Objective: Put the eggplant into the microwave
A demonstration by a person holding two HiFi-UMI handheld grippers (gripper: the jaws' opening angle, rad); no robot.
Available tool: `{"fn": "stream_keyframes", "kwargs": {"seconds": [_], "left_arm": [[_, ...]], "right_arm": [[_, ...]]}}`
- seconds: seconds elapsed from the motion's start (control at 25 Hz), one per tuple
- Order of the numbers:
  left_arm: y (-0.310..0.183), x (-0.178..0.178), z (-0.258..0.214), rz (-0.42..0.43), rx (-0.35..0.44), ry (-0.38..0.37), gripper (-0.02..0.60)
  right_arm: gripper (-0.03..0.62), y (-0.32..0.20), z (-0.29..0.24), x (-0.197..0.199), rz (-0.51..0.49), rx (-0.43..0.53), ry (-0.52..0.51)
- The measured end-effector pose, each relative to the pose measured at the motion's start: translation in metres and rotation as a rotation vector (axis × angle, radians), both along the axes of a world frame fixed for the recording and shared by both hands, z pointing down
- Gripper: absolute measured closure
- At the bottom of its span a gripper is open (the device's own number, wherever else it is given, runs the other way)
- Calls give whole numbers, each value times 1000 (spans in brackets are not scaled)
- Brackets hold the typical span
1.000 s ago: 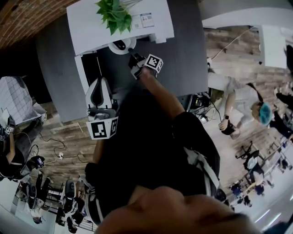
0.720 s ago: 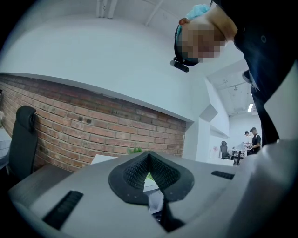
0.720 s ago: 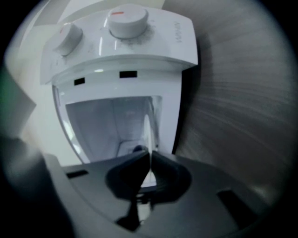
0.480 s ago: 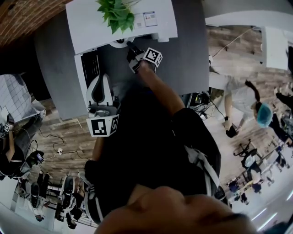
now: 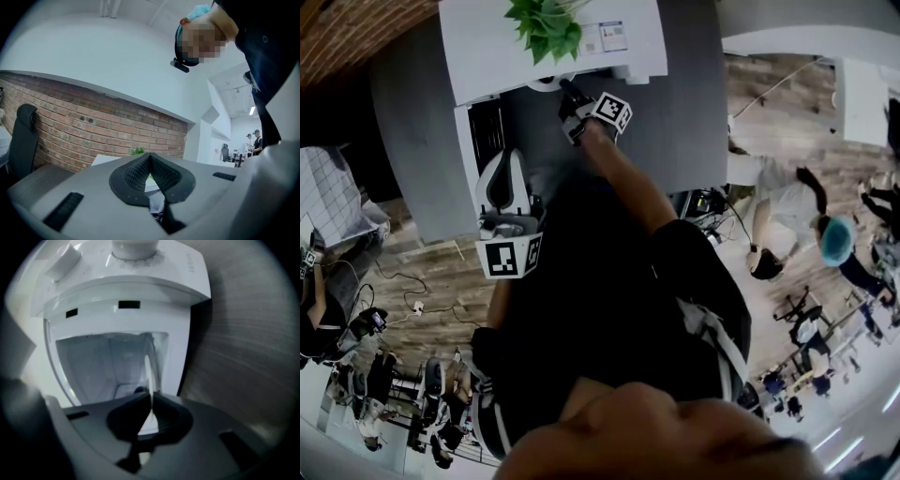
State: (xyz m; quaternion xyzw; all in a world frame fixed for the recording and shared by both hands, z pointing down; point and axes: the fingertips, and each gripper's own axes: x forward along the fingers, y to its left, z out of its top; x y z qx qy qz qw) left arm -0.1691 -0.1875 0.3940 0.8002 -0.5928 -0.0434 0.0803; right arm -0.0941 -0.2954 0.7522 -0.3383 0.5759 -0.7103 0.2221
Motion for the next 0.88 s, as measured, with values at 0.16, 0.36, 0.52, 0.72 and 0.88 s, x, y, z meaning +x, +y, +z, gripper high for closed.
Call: {"fn": "stream_keyframes", "kwargs": {"seconds": [0.16, 0.36, 0.52, 0.72, 0.88], "left_arm": [[2, -3, 2, -6, -4, -3, 548], [5, -5, 3, -10, -1, -2, 548], [8, -7, 0, -10, 5, 4, 548], [10, -7, -2, 1, 17, 14, 548], [12, -8, -5, 2, 26, 17, 548]], "right_arm": [[556, -2, 2, 0, 25, 4, -27], [542, -3, 5, 1, 39, 3, -19], [483, 0, 3, 2, 38, 4, -9], [459, -1, 3, 9, 35, 39, 50], [459, 5, 3, 15, -7, 92, 150]]}}
